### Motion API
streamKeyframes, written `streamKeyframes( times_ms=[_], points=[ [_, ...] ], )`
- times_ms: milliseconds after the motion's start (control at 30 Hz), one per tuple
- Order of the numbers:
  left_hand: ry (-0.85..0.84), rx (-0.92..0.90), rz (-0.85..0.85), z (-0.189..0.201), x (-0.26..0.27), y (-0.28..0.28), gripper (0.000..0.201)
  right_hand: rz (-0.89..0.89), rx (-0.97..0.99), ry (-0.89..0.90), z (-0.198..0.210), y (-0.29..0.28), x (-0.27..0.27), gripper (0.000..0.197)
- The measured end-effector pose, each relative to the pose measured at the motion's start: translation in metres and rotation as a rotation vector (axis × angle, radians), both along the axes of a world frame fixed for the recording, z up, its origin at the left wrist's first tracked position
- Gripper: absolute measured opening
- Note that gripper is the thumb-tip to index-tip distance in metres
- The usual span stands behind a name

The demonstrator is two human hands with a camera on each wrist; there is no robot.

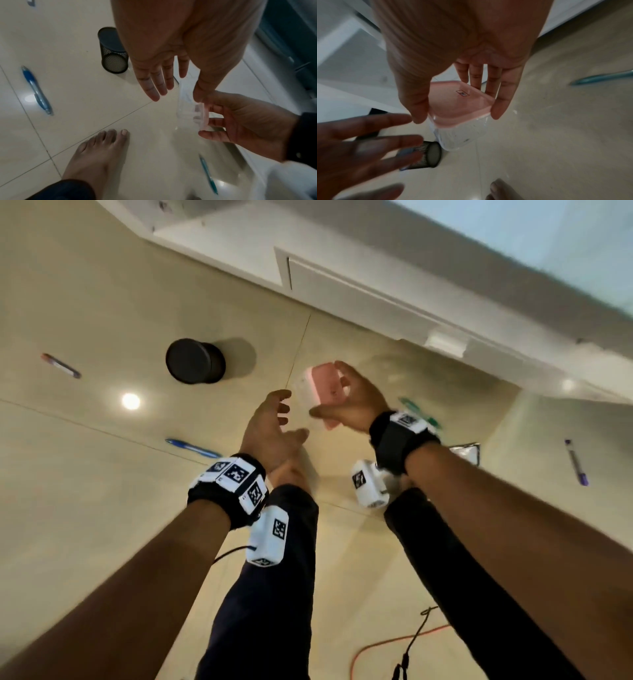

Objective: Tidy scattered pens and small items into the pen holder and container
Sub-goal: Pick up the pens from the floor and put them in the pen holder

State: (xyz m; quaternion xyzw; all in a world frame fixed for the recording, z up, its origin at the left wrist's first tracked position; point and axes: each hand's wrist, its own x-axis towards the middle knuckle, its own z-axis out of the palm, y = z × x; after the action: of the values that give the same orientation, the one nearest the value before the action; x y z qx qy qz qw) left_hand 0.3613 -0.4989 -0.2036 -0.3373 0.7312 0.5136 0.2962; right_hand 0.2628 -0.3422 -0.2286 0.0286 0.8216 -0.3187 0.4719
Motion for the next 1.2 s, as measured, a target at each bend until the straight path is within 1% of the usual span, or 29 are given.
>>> streamKeyframes(
  times_ms=[67, 100, 167, 233, 267, 300, 333, 400, 467, 533, 600, 700, 733, 767, 800, 867, 900, 967, 1033, 1067, 1100, 1200],
  points=[
    [0.066, 0.057, -0.027, 0.04, -0.009, 0.003, 0.087, -0.013, -0.052, 0.009, 0.062, 0.006, 0.009, 0.098],
    [0.101, 0.079, -0.071, 0.059, -0.014, 0.003, 0.095, 0.013, -0.05, 0.037, 0.091, 0.007, 0.011, 0.095],
    [0.185, 0.09, -0.225, 0.102, -0.032, -0.002, 0.104, 0.086, -0.026, 0.133, 0.149, 0.009, 0.004, 0.098],
    [0.273, 0.09, -0.39, 0.144, -0.049, -0.008, 0.108, 0.154, -0.037, 0.184, 0.207, 0.007, -0.01, 0.101],
    [0.304, 0.099, -0.431, 0.163, -0.059, -0.011, 0.109, 0.215, -0.063, 0.212, 0.231, 0.004, -0.019, 0.099],
    [0.328, 0.117, -0.437, 0.179, -0.071, -0.015, 0.108, 0.27, -0.086, 0.252, 0.252, 0.002, -0.027, 0.096],
    [0.364, 0.136, -0.438, 0.199, -0.089, -0.019, 0.105, 0.304, -0.109, 0.319, 0.274, -0.001, -0.039, 0.093],
    [0.454, 0.112, -0.459, 0.228, -0.12, -0.028, 0.089, 0.31, -0.119, 0.439, 0.299, -0.008, -0.06, 0.092],
    [0.545, 0.014, -0.514, 0.246, -0.152, -0.035, 0.079, 0.298, -0.117, 0.503, 0.304, -0.012, -0.084, 0.093],
    [0.601, -0.055, -0.503, 0.254, -0.182, -0.041, 0.078, 0.317, -0.095, 0.565, 0.303, -0.017, -0.112, 0.093],
    [0.64, -0.105, -0.482, 0.247, -0.207, -0.042, 0.078, 0.309, -0.057, 0.621, 0.296, -0.02, -0.137, 0.092],
    [0.635, -0.215, -0.552, 0.224, -0.237, -0.042, 0.083, 0.264, -0.007, 0.659, 0.28, -0.023, -0.161, 0.087],
    [0.619, -0.249, -0.547, 0.218, -0.242, -0.042, 0.084, 0.255, 0.001, 0.677, 0.275, -0.023, -0.166, 0.085],
    [0.604, -0.275, -0.5, 0.213, -0.245, -0.044, 0.083, 0.243, 0.007, 0.712, 0.272, -0.025, -0.171, 0.082],
    [0.574, -0.274, -0.393, 0.209, -0.246, -0.048, 0.08, 0.221, 0.011, 0.756, 0.269, -0.025, -0.177, 0.077],
    [0.518, -0.242, -0.087, 0.203, -0.243, -0.053, 0.075, 0.149, 0.011, 0.838, 0.267, -0.024, -0.193, 0.062],
    [0.505, -0.247, 0.023, 0.201, -0.242, -0.056, 0.074, 0.121, 0.011, 0.858, 0.268, -0.023, -0.203, 0.053],
    [0.502, -0.286, 0.082, 0.196, -0.236, -0.06, 0.077, 0.105, 0.047, 0.851, 0.272, -0.022, -0.22, 0.035],
    [0.522, -0.342, 0.066, 0.192, -0.233, -0.061, 0.083, 0.15, 0.143, 0.816, 0.273, -0.024, -0.231, 0.02],
    [0.518, -0.371, 0.07, 0.188, -0.232, -0.06, 0.084, 0.163, 0.195, 0.807, 0.272, -0.026, -0.234, 0.02],
    [0.503, -0.403, 0.088, 0.185, -0.23, -0.059, 0.084, 0.158, 0.236, 0.799, 0.271, -0.027, -0.233, 0.023],
    [0.454, -0.486, 0.212, 0.178, -0.228, -0.052, 0.083, 0.14, 0.306, 0.732, 0.259, -0.026, -0.225, 0.046]
  ],
)
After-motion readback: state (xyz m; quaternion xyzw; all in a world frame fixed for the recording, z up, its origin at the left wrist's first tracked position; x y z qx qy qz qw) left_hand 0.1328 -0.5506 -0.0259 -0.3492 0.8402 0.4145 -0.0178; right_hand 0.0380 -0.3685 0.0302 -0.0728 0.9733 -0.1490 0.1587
